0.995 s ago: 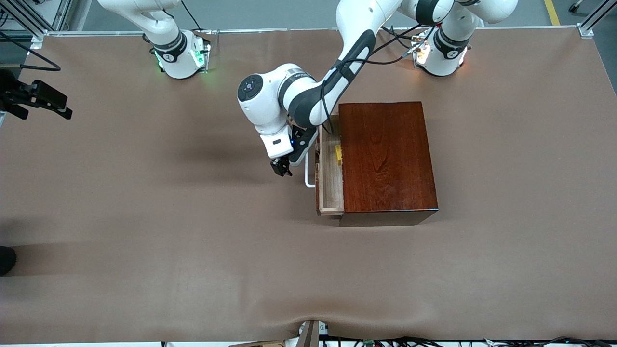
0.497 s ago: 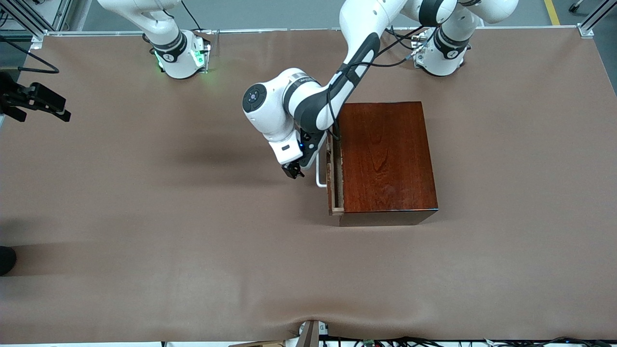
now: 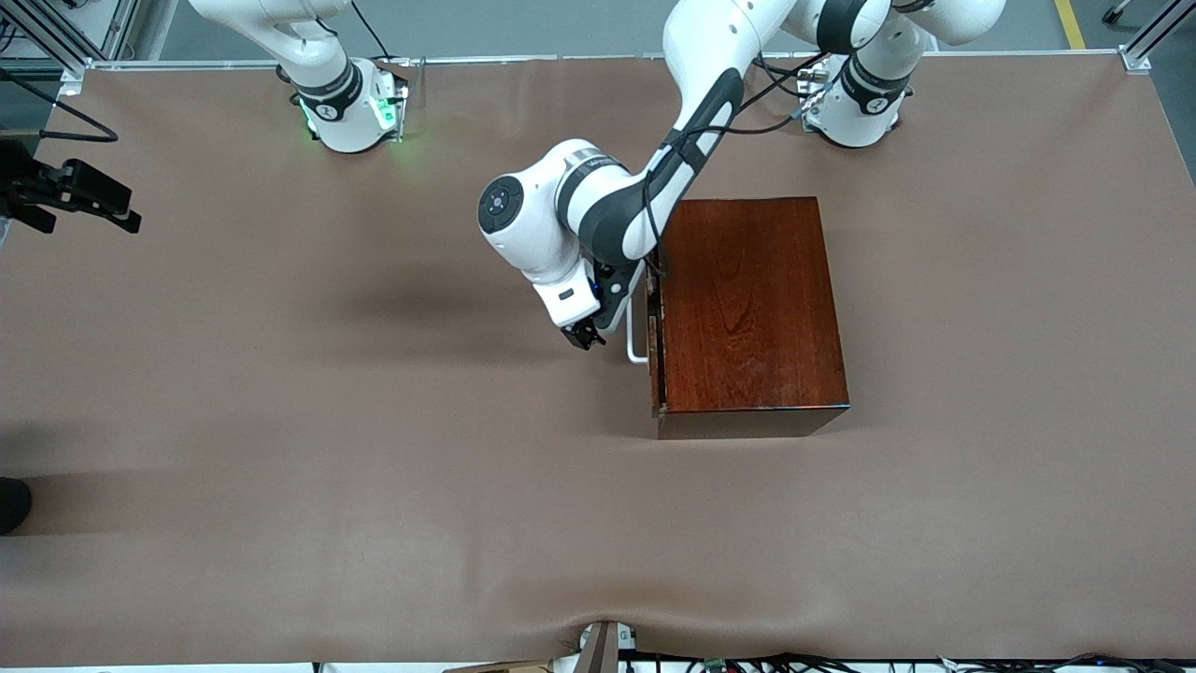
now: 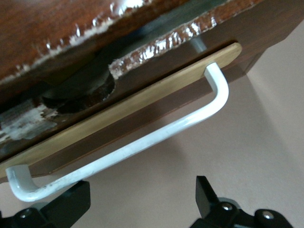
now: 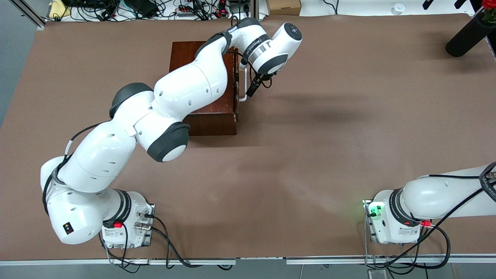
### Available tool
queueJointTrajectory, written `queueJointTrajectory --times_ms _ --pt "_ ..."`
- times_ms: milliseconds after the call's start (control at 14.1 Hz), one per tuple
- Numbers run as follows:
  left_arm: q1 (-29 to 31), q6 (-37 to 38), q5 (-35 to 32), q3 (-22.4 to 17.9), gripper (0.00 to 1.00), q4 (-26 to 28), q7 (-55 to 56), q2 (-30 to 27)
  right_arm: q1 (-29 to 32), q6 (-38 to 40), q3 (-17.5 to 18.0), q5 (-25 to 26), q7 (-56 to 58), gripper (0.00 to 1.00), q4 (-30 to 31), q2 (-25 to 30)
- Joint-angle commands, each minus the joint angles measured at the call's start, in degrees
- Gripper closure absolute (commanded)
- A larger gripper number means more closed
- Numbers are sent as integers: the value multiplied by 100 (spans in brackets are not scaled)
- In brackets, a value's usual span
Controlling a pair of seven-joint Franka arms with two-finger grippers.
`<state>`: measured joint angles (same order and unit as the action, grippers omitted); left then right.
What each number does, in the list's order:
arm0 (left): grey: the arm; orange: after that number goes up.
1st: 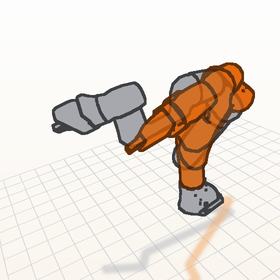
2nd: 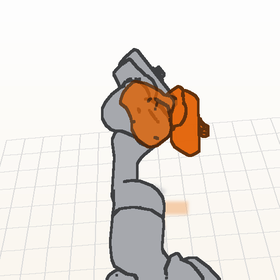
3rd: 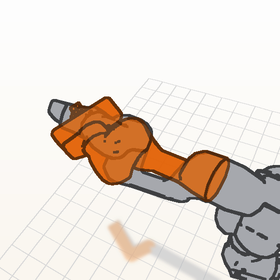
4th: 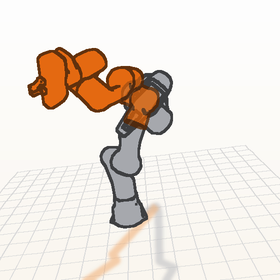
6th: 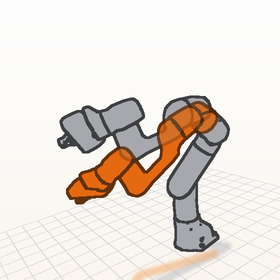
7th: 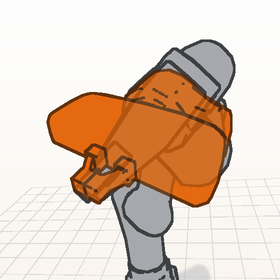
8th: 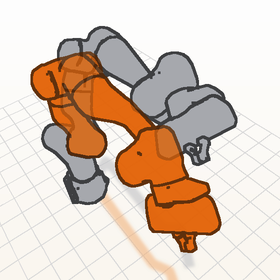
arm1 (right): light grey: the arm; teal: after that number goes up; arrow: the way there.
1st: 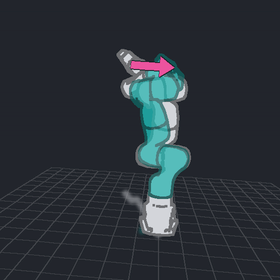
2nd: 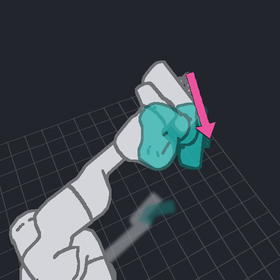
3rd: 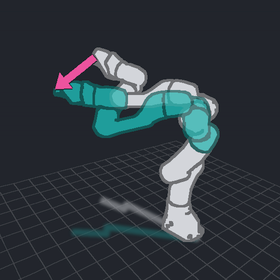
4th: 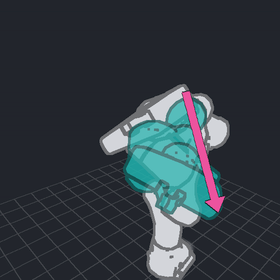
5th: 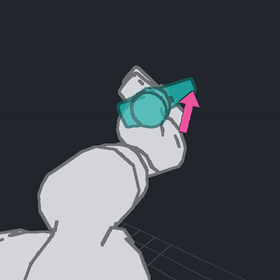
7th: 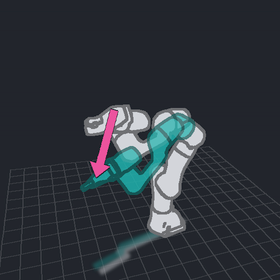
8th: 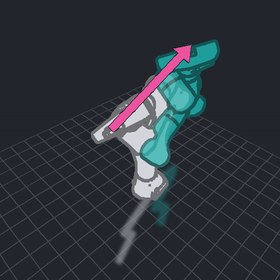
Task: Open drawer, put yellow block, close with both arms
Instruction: 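Push the drawer into the wooden box with the left gripper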
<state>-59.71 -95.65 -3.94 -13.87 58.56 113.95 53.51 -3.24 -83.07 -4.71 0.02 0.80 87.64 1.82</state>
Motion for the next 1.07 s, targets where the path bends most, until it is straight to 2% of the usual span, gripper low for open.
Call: queueJointTrajectory --times_ms 0,213,639,782,995 --pt "38 187 -151 -11 0 112 -137 -131 96 107 84 42 9 0 -151 -59" --pt "73 423 -151 -11 0 121 -119 -131 148 89 75 16 0 0 -142 -59" --pt "73 338 -125 -2 0 60 -128 -139 140 89 66 16 0 0 -133 -59" --pt "73 -57 -116 59 0 51 -171 -279 149 72 66 25 8 0 -133 -59" --pt "82 -111 -98 51 0 59 -670 -682 210 37 58 104 0 0 -133 -67"
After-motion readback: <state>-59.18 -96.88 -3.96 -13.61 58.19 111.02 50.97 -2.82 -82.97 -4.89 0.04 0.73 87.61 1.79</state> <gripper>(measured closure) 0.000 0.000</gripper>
